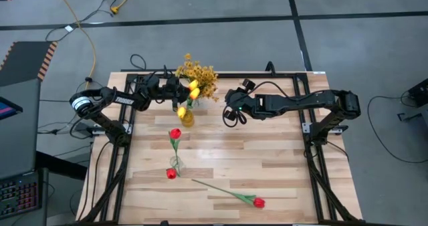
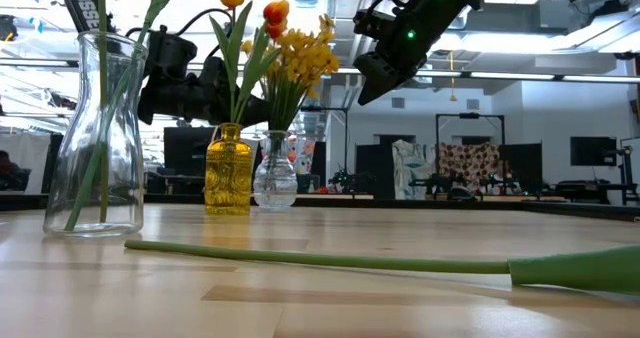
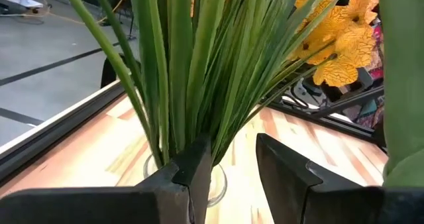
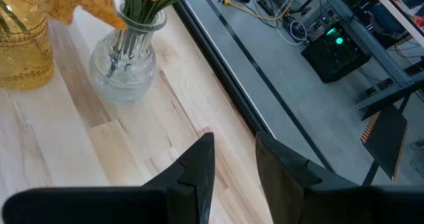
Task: Sort flowers into vase by color
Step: Put the yellow flowers into the top transparent vase, then put the red tulip into the bottom transparent vase
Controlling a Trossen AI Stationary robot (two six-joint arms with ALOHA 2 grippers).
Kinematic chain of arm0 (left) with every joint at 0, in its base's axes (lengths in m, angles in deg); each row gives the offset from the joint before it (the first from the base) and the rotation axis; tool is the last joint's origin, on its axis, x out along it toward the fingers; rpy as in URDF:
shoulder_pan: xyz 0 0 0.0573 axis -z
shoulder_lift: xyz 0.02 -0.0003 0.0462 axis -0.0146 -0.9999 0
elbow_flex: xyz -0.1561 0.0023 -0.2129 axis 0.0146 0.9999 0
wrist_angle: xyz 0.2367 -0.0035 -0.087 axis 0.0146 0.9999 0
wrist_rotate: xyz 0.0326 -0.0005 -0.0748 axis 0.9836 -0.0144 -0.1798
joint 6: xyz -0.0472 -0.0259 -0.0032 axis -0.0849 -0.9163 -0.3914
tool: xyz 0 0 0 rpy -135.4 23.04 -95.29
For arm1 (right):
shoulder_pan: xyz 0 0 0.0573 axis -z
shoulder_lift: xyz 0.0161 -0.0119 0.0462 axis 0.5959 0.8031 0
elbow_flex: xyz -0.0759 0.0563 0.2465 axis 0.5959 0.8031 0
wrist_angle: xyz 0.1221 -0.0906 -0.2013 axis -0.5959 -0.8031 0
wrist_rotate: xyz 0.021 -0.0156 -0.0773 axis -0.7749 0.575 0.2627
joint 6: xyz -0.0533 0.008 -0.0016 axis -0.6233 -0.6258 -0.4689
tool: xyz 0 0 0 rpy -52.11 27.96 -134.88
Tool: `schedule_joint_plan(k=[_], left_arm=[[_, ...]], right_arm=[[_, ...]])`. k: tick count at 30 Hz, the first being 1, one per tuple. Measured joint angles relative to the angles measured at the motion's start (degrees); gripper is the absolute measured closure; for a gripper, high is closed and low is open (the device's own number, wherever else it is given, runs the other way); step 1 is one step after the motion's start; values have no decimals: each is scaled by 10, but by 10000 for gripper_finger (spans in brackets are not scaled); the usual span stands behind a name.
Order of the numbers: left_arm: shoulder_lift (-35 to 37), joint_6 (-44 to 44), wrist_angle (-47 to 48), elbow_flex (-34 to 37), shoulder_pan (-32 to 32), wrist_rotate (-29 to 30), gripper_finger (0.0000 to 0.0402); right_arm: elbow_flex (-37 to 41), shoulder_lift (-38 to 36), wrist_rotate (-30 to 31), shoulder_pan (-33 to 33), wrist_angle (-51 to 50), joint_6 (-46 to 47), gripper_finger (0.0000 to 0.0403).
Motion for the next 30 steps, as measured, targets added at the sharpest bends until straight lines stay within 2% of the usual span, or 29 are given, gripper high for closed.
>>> schedule_joint_plan(k=[9,17,30], left_arm=[[0,-27,3,0,-28,-56,294],[0,-33,20,0,-38,-66,294],[0,-67,29,0,-72,-194,310]], right_arm=[[0,0,0,0,0,0,267],[0,0,0,0,0,0,267],[0,0,0,-10,-1,-6,267]])
